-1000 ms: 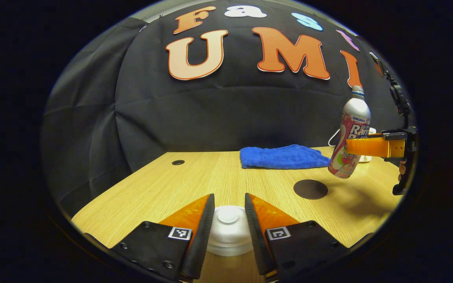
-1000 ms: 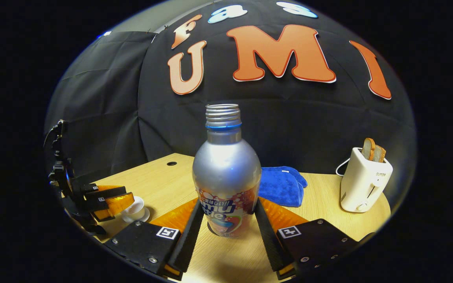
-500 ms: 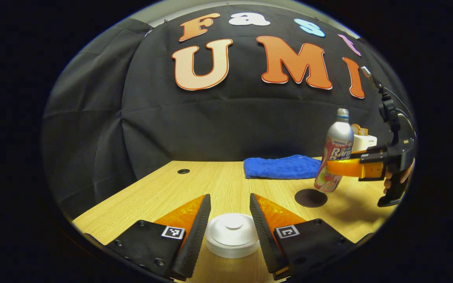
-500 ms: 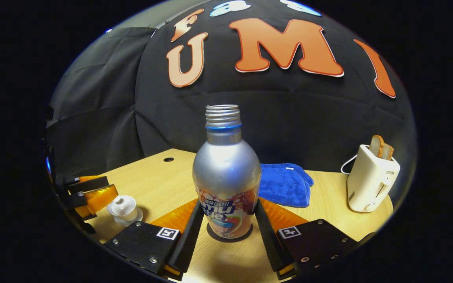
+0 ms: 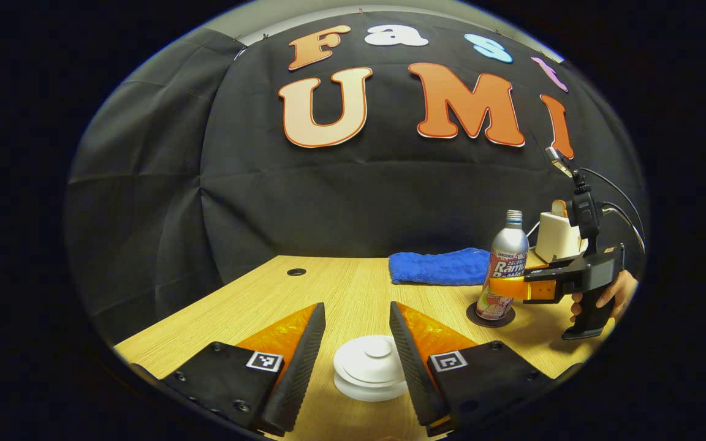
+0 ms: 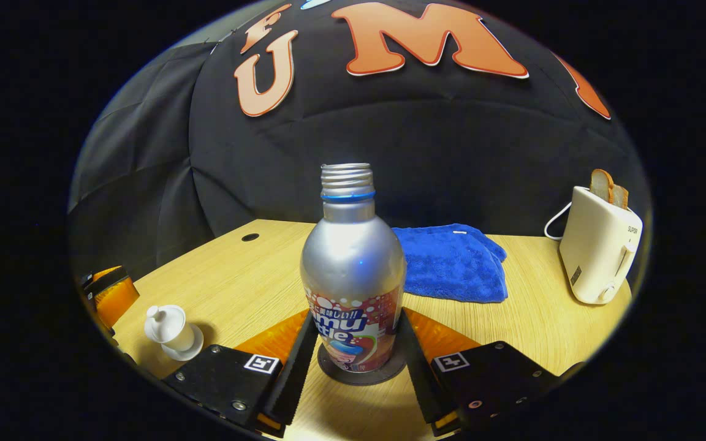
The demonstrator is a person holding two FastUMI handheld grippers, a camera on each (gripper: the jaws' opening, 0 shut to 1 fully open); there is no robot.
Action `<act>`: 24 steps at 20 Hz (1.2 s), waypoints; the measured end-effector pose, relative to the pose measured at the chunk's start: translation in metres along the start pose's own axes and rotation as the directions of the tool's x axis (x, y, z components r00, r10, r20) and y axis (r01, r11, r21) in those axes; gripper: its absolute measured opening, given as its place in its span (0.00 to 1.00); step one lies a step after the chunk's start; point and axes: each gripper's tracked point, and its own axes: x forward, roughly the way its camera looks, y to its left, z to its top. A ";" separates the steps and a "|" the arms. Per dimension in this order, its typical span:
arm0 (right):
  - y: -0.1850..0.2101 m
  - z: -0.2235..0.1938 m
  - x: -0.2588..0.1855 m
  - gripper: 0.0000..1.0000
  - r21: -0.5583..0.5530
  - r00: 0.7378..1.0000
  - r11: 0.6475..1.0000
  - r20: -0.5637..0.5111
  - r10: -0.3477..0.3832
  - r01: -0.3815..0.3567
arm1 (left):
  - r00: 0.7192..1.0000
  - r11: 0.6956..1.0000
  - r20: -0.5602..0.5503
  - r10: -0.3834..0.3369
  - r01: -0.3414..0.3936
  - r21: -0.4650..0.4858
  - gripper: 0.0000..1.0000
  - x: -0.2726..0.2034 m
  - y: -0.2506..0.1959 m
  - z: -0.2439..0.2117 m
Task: Open the teacup lid with one hand, grasp the water bottle and pour water into the teacup with the other hand; after pouring, place the water bottle on the coaster and then close the teacup lid.
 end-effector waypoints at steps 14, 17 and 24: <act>0.005 0.014 -0.050 0.95 -0.053 1.000 0.999 0.008 0.015 -0.015 | 0.997 0.999 0.071 -0.013 0.015 -0.030 0.79 0.004 -0.016 0.034; 0.007 0.036 -0.079 0.95 -0.085 0.996 0.996 0.084 0.023 -0.016 | 0.996 0.998 0.083 -0.023 0.028 -0.055 0.88 0.005 -0.022 0.045; -0.005 0.078 -0.130 0.95 -0.126 0.964 0.991 0.266 -0.009 0.043 | 0.992 0.996 0.127 -0.011 0.022 -0.087 0.96 -0.005 -0.027 0.075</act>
